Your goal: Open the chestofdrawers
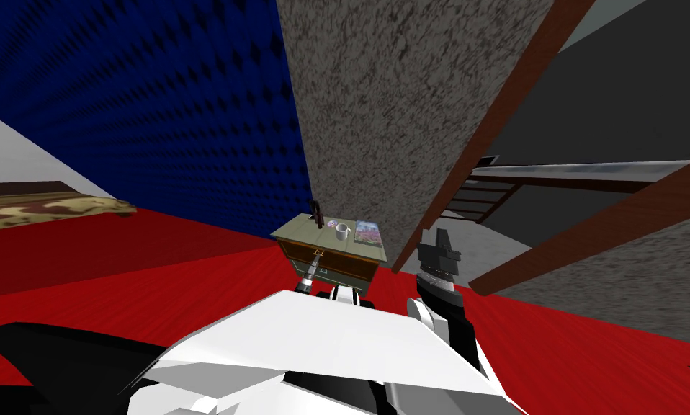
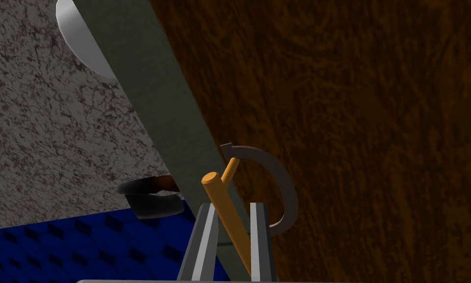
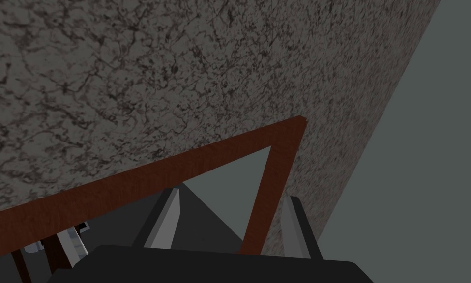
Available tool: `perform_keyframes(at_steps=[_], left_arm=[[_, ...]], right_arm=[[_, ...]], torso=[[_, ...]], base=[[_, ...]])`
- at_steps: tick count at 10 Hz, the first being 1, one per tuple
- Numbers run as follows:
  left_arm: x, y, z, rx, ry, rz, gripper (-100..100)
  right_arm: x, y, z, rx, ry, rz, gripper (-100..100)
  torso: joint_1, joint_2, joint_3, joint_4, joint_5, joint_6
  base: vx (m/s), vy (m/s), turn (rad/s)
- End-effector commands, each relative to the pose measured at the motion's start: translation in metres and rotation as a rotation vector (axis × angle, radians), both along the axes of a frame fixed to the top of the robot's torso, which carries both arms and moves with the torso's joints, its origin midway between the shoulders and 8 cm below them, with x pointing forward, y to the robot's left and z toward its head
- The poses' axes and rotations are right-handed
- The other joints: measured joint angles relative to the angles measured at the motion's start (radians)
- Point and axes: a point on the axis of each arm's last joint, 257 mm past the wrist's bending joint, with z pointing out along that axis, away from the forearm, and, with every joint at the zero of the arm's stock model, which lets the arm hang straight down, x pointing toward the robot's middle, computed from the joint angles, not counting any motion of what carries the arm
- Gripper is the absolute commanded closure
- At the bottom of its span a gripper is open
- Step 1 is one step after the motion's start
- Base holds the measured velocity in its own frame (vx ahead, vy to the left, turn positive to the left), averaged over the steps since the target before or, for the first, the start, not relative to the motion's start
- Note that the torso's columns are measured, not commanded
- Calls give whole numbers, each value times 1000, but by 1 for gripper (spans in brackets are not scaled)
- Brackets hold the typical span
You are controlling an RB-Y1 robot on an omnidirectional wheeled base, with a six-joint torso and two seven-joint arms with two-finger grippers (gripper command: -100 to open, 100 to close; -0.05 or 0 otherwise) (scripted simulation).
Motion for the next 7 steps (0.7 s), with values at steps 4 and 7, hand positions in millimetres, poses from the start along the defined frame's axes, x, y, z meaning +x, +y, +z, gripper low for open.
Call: perform_keyframes(at_steps=[4, 7], left_arm=[[18, 5, -2, 4, 30, -4, 100], [11, -16, -5, 9, 37, -12, 100]], right_arm=[[0, 0, 0, 0, 0, 0, 0], [0, 0, 0, 0, 0, 0, 0]], torso=[[-2, -6, -4, 0, -1, 2], [-2, -8, -5, 1, -1, 3]], base=[[-182, -10, 29], [-77, 64, 27]])
